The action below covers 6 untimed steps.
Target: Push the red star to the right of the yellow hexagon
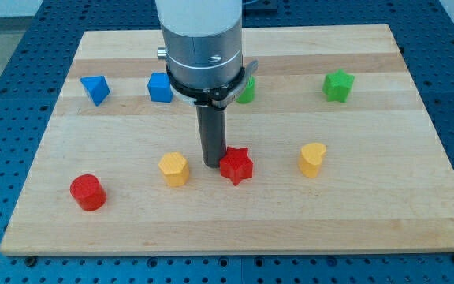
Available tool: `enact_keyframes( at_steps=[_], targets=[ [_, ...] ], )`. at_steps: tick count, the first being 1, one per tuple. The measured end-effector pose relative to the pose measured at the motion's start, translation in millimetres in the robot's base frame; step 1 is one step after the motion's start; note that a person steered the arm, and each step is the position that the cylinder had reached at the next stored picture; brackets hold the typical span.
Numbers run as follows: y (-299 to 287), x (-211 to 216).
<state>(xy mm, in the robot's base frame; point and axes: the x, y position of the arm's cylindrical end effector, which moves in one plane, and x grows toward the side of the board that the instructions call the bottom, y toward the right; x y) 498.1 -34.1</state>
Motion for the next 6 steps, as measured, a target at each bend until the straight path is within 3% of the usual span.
enact_keyframes(
  at_steps=[2, 6],
  targets=[
    [0, 19],
    [0, 1]
  ],
)
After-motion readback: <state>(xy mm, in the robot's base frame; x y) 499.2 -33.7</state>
